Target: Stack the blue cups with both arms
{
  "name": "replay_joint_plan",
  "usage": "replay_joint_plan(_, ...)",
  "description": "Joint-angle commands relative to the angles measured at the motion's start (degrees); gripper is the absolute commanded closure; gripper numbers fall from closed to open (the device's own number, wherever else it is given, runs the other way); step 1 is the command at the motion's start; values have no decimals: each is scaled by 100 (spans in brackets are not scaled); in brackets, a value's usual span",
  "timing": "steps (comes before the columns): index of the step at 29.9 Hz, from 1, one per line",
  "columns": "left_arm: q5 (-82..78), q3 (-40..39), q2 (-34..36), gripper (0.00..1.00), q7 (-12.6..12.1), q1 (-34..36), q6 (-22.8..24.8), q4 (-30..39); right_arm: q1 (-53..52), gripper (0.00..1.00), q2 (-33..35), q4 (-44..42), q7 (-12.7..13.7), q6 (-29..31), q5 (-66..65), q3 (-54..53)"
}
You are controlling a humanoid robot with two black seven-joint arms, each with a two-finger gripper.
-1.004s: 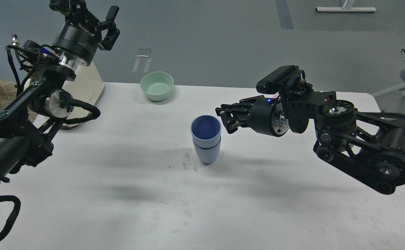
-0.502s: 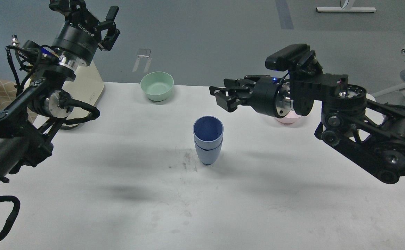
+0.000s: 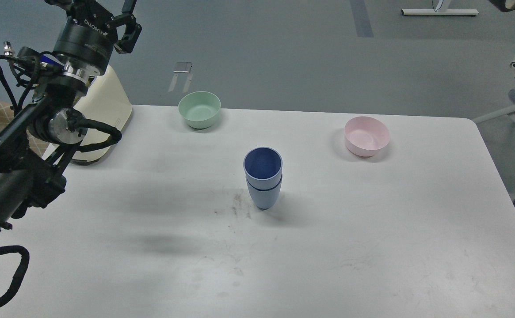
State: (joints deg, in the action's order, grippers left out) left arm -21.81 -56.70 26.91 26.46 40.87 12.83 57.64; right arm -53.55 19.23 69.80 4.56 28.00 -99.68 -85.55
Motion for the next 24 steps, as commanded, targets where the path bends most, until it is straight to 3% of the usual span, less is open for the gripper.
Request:
replay_joint_plan(1, 10, 1, -10, 2, -9, 0, 87, -33, 99, 0, 55, -738, 10, 0, 1131, -593)
replay_joint_plan(11, 10, 1, -212, 2, -27, 0, 123, -270, 995, 0, 134, -1092, 10, 0, 3586, -709)
replay_joint_plan(18, 237, -183, -239, 2, -44, -9, 1045, -640, 1356, 0, 134, -1197, 71, 0, 5676, -744)
replay_joint_plan(24, 546, -218, -300, 2, -53, 44, 1054, -649, 1522, 0, 90, -1382, 71, 0, 6074, -735)
